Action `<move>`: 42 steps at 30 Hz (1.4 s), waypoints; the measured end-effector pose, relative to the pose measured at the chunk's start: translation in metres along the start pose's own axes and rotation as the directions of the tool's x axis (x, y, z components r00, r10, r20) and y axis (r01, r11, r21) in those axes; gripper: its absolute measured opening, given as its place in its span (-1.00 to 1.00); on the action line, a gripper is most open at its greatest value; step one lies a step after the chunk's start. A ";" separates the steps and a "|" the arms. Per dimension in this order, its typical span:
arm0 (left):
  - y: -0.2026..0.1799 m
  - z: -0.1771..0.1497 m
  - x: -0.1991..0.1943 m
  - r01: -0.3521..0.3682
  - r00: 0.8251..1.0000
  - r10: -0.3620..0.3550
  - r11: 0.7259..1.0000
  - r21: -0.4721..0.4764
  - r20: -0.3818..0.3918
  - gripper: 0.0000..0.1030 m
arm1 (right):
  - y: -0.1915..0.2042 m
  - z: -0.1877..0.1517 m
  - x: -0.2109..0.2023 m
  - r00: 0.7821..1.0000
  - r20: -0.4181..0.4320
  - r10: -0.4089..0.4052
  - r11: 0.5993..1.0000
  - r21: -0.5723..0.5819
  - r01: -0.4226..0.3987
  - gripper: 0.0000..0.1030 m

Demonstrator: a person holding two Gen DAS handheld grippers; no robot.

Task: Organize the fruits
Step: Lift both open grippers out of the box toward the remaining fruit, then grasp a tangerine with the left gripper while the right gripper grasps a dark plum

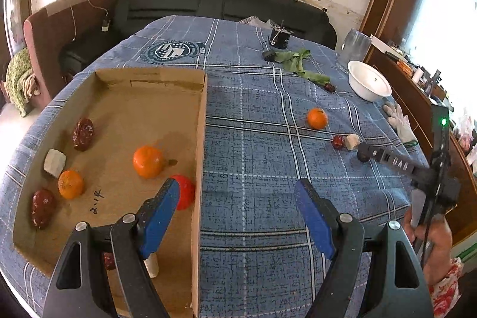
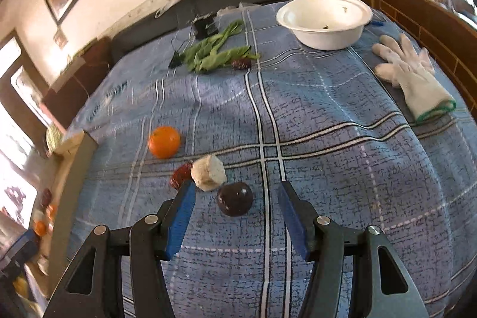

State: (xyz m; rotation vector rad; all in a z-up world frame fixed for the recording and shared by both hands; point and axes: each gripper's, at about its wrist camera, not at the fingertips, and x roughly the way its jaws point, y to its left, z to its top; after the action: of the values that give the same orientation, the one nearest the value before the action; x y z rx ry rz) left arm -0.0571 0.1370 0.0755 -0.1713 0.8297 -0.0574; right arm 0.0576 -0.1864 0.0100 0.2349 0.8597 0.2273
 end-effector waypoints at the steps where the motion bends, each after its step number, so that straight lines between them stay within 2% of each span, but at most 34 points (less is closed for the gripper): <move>1: -0.001 0.003 0.002 0.001 1.000 -0.001 1.000 -0.006 -0.003 0.53 | 0.003 -0.001 0.001 1.000 0.000 -0.017 1.000 -0.026 0.017 0.19; 5: -0.010 0.016 0.008 0.012 1.000 -0.012 1.000 0.001 0.001 0.53 | 0.008 -0.002 0.008 0.998 -0.009 -0.055 0.995 -0.079 0.054 -0.05; 9: -0.033 0.037 0.024 0.056 0.998 -0.056 0.998 0.027 -0.012 0.53 | 0.012 -0.001 0.012 0.998 -0.003 -0.067 0.992 -0.110 0.066 -0.10; 13: -0.058 0.053 0.054 0.081 0.996 -0.078 0.995 0.052 -0.047 0.52 | 0.015 -0.002 0.014 0.998 -0.001 -0.066 0.989 -0.136 0.065 -0.46; 16: -0.078 0.063 0.087 0.117 0.989 -0.111 0.991 0.060 -0.099 0.52 | 0.016 -0.003 0.012 0.999 0.008 -0.050 0.989 -0.140 0.051 -0.50; 20: -0.095 0.070 0.127 0.118 0.982 -0.106 0.990 0.071 -0.153 0.52 | 0.015 -0.005 0.007 0.999 0.018 -0.042 0.989 -0.142 0.044 -0.50; 26: -0.119 0.075 0.168 0.084 0.986 -0.057 0.982 0.170 -0.160 0.51 | 0.014 -0.005 -0.001 1.000 0.023 -0.013 0.991 -0.130 0.016 -0.50; 27: -0.123 0.075 0.171 0.081 0.986 -0.050 0.978 0.192 -0.158 0.47 | 0.014 -0.005 -0.001 1.000 0.023 -0.012 0.992 -0.129 0.014 -0.50; 29: -0.128 0.074 0.175 0.075 0.987 -0.040 0.971 0.226 -0.153 0.28 | 0.014 -0.005 0.000 1.000 0.017 -0.012 0.992 -0.125 0.014 -0.50; 30: -0.131 0.072 0.179 0.068 0.987 -0.031 0.968 0.240 -0.157 0.10 | 0.013 -0.004 0.001 1.000 0.012 -0.014 0.992 -0.122 0.015 -0.49; 32: -0.133 0.070 0.178 0.058 0.991 -0.024 0.963 0.262 -0.134 -0.04 | 0.012 -0.004 0.002 1.000 0.006 -0.012 0.993 -0.119 0.013 -0.49; 34: -0.136 0.068 0.176 0.052 0.992 -0.018 0.960 0.274 -0.124 -0.37 | 0.012 -0.004 0.002 1.000 0.004 -0.007 0.993 -0.117 0.007 -0.49; 37: -0.137 0.065 0.168 0.035 0.994 -0.004 0.960 0.278 -0.111 -0.37 | 0.011 -0.004 0.003 1.000 -0.003 0.010 0.994 -0.112 -0.010 -0.49; 40: -0.130 0.065 0.151 0.065 0.993 -0.040 0.968 0.242 -0.108 -0.37 | 0.011 -0.005 0.002 0.999 -0.006 0.043 0.994 -0.102 -0.043 -0.49; 42: -0.123 0.066 0.137 0.088 0.992 -0.067 0.973 0.212 -0.103 -0.37 | 0.009 -0.005 0.000 0.995 -0.010 0.097 0.992 -0.080 -0.098 -0.49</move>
State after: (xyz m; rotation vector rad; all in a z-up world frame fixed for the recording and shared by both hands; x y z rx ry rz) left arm 0.0861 0.0080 0.0411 0.0047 0.9051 -0.2305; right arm 0.0532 -0.1772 0.0093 0.2009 0.8444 0.3535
